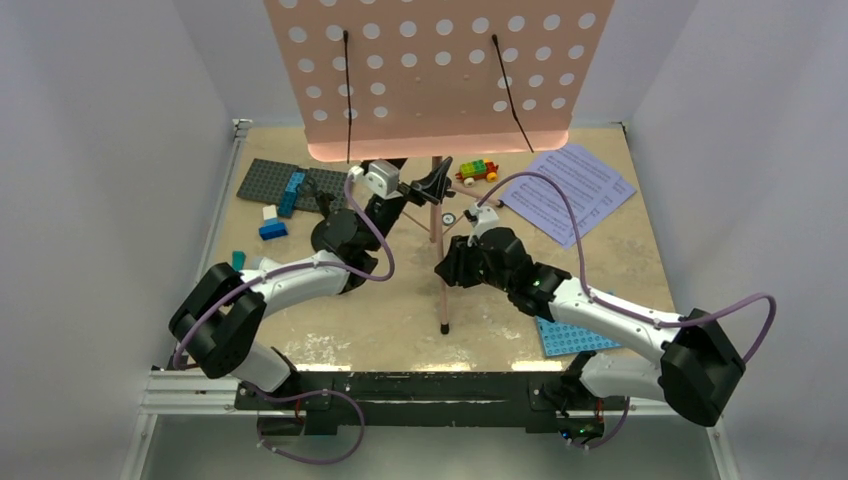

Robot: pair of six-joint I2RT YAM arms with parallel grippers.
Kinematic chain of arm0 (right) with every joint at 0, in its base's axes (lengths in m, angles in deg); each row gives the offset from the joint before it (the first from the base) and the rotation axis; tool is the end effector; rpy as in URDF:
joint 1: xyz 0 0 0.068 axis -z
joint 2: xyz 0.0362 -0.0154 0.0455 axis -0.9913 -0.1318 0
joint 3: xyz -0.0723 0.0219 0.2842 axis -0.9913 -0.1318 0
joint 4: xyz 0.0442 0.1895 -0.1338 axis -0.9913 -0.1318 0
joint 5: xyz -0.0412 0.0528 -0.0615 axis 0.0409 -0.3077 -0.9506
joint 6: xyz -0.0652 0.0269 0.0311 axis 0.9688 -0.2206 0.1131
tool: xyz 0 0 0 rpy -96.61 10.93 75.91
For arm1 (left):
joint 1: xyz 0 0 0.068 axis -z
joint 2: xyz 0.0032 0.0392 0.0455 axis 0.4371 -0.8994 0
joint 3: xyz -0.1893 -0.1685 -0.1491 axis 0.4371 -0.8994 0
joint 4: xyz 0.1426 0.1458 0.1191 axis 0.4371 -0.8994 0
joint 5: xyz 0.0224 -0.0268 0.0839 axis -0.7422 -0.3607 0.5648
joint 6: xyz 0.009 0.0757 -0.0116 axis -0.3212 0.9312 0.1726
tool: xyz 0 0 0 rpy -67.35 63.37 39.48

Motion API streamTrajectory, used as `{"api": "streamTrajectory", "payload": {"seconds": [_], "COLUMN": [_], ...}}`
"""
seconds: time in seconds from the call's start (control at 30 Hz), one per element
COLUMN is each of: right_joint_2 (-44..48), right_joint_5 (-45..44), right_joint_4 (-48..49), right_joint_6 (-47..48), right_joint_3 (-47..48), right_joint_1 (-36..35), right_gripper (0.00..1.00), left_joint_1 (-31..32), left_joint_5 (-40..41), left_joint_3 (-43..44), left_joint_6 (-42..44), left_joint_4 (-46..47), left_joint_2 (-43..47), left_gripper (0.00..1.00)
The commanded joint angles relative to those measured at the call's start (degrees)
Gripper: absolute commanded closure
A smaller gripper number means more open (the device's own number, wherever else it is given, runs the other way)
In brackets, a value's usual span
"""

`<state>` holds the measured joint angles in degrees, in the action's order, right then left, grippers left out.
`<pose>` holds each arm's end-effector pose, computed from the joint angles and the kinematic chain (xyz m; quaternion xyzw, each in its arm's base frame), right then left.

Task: Pack up the instrument practice props

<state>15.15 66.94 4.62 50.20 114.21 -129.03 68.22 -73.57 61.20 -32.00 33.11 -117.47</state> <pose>0.1786 0.1860 0.2584 -0.0873 0.8524 0.3233 0.4016 0.2427 -0.2141 0.3799 0.1352 0.4628 -0.3121 0.8186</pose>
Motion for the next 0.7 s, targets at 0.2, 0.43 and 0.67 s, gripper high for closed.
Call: {"api": "streamTrajectory", "payload": {"seconds": [0.2,0.43,0.67], "right_joint_2": [5.31,6.48,5.16], "right_joint_5": [-0.1,-0.54,-1.12], "right_joint_4": [-4.06,-5.31,-5.75], "right_joint_6": [0.72,1.43,1.63], "right_joint_3": [0.53,1.04,2.38], "right_joint_1": [-0.33,-0.35,-0.33], "right_gripper": [0.57,0.57,0.57], "left_joint_1": [0.09,0.08,0.14], "left_joint_5": [-3.02,-3.33,-0.95], "left_joint_3": [7.29,5.97,3.84], "left_joint_6": [3.52,3.58,2.63], "left_joint_4": [-1.71,-1.58,-0.29], "left_joint_2": [-0.45,-0.79,-0.78], "left_gripper": [0.37,0.51,0.27]}}
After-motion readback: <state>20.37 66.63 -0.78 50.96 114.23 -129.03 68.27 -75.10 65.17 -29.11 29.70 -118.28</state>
